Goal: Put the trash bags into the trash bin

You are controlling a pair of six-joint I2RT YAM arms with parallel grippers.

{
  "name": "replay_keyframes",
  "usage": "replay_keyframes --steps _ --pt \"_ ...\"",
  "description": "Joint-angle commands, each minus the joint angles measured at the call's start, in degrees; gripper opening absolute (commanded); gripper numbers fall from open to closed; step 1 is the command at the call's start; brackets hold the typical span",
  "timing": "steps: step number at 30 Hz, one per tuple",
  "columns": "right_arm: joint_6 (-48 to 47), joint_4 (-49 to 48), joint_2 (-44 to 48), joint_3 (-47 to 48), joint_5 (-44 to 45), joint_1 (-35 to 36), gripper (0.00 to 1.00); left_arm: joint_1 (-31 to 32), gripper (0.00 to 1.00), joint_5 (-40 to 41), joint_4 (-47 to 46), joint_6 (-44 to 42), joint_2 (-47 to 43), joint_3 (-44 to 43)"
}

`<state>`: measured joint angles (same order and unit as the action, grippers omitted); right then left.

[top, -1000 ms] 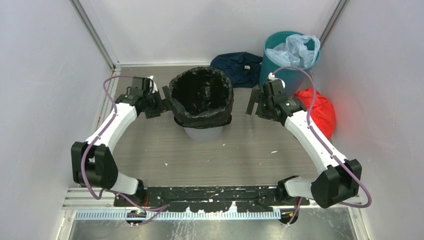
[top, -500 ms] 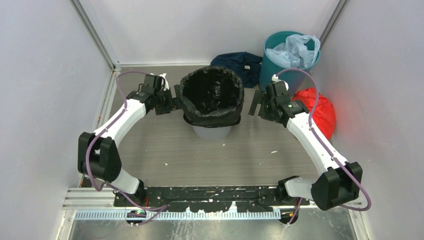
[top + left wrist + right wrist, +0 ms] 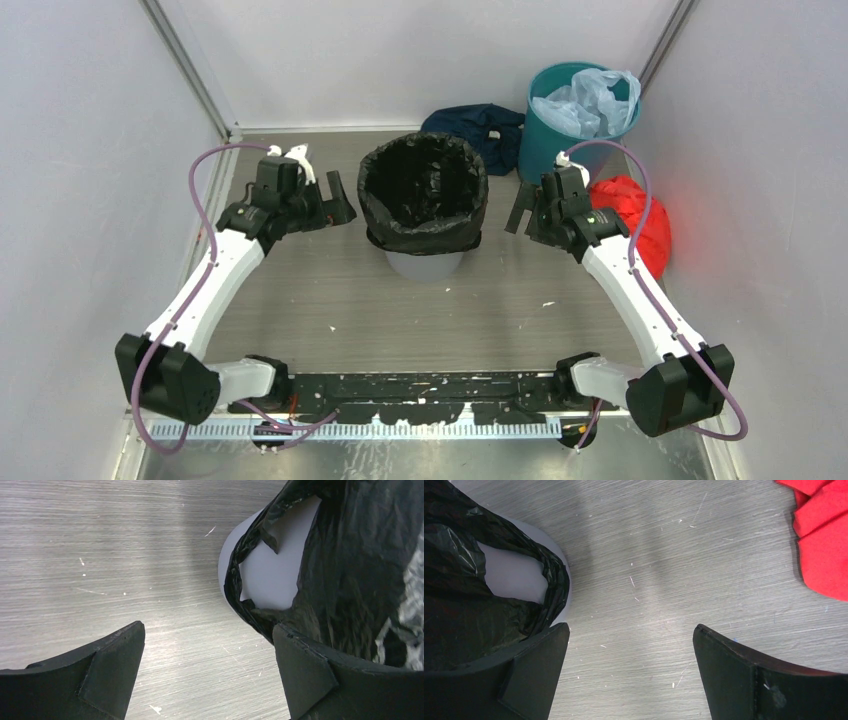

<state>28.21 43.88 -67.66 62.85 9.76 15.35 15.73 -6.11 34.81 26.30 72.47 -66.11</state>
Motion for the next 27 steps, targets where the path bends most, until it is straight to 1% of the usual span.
replay_keyframes --steps 1,6,9,21,24,27 --pt "1.63 0.08 3.13 0.09 1.67 -0.08 1.0 -0.12 1.0 2.06 1.96 -0.66 -4.48 1.71" --pt "1.81 -3.05 6.62 -3.72 1.11 -0.07 1.0 -0.16 1.0 3.51 3.5 -0.74 -7.56 2.82" --pt "1.98 -2.65 6.35 -3.68 0.95 -0.15 1.0 -0.12 1.0 3.7 2.47 -0.56 -9.28 4.29" --pt "2.8 -3.27 7.75 -5.46 -1.21 -0.07 1.0 -0.17 1.0 2.52 2.41 -0.47 -8.58 4.83" --pt "2.22 -3.4 7.93 -5.77 -2.3 -0.14 0.97 -0.17 1.0 2.34 2.29 -0.38 -8.96 5.08" --pt "2.04 -3.27 8.2 -5.87 -2.33 -0.14 0.99 -0.16 1.0 2.35 2.43 -0.39 -9.17 4.88"
